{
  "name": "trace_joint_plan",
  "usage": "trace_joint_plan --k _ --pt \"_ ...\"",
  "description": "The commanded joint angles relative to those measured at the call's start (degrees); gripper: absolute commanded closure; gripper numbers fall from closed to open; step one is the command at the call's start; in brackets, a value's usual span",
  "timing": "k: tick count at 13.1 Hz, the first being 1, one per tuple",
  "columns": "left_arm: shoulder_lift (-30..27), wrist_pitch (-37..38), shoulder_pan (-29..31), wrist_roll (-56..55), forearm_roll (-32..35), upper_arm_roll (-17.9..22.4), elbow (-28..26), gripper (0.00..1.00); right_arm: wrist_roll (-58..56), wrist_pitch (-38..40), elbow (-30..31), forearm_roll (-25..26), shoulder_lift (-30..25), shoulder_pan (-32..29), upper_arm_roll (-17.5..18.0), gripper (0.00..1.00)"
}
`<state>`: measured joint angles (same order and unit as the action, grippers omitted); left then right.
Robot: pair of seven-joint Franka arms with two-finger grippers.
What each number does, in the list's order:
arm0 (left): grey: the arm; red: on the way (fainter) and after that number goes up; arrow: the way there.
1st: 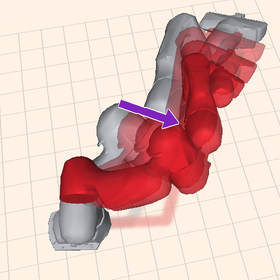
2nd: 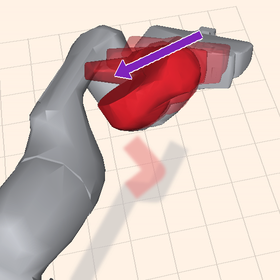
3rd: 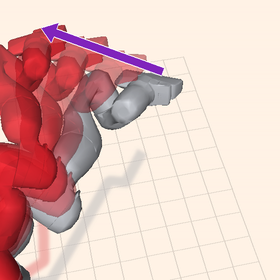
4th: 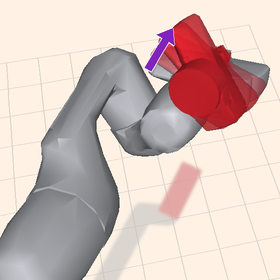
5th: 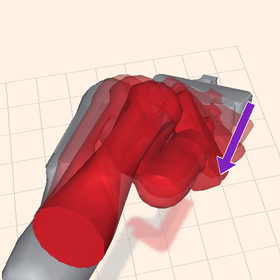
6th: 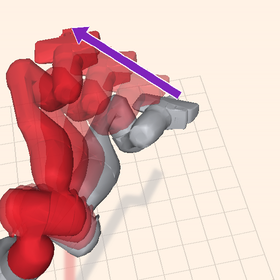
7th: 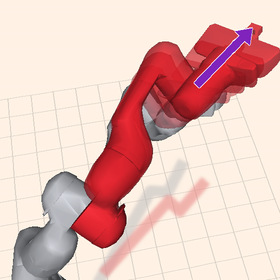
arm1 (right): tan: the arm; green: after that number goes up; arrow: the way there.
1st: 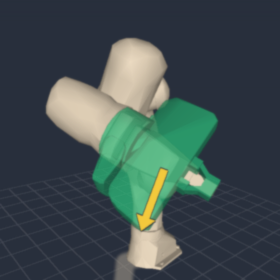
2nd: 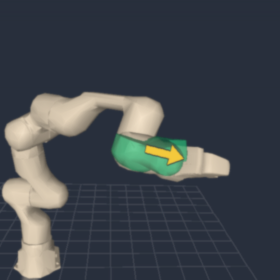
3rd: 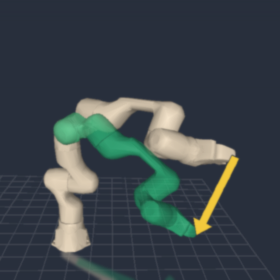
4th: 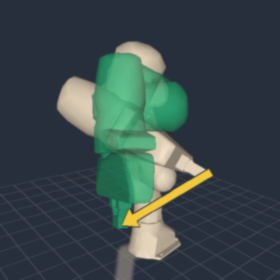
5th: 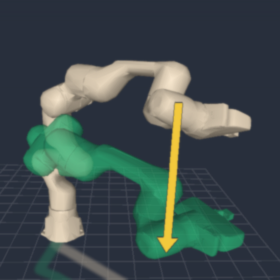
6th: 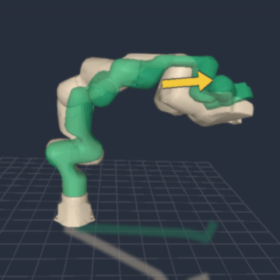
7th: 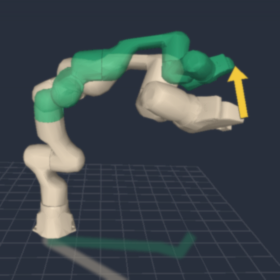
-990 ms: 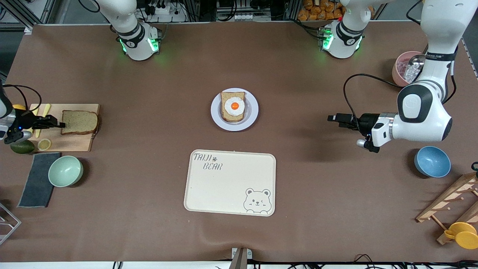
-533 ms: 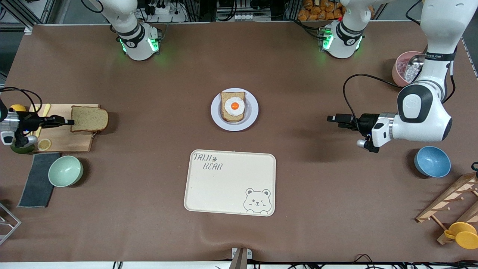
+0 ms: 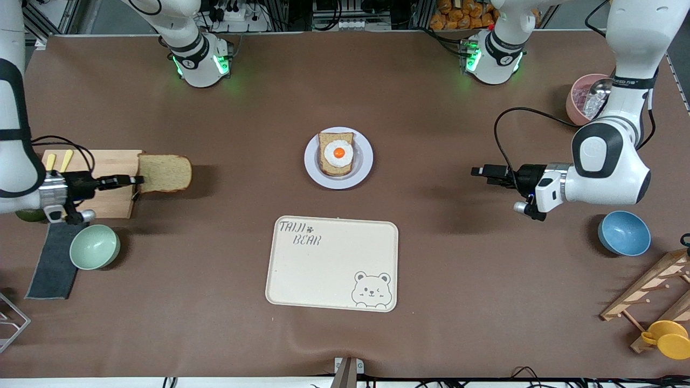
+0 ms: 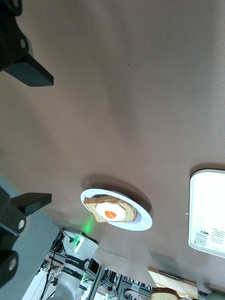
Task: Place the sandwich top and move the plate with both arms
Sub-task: 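Lift the bread slice with the right gripper and carry it toward the plate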
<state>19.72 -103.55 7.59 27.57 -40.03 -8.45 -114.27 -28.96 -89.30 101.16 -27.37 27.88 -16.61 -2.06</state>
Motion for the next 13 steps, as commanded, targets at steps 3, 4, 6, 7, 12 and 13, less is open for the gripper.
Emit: trace_joint_plan --k 3,4,6,7,12,13 --pt "0.15 -0.60 0.14 1.34 -1.45 -0.17 0.01 0.00 7.24 -0.34 2.37 -9.78 -1.07 7.63 -0.66 1.00" --pt "0.15 -0.69 0.23 1.34 -1.45 -0.17 0.01 0.00 8.12 -1.39 2.55 -12.24 -0.98 8.78 -0.66 1.00" --pt "0.15 -0.78 0.06 1.34 -1.45 -0.17 -0.08 0.00 8.74 -4.28 2.64 -14.81 -0.90 12.11 -0.66 1.00" --pt "0.15 -0.87 0.05 1.34 -1.45 -0.17 -0.08 0.00 10.05 -6.91 3.86 -16.38 -1.07 14.13 -0.57 1.00" --pt "0.24 -1.04 -0.03 1.34 -1.45 -0.17 -0.16 0.00 10.42 -13.61 4.92 -22.54 -1.16 23.71 -0.66 1.00" --pt "0.24 -1.13 -0.12 1.34 -1.45 -0.17 -0.16 0.00 10.42 -15.10 5.18 -23.07 -0.98 25.73 -0.66 1.00"
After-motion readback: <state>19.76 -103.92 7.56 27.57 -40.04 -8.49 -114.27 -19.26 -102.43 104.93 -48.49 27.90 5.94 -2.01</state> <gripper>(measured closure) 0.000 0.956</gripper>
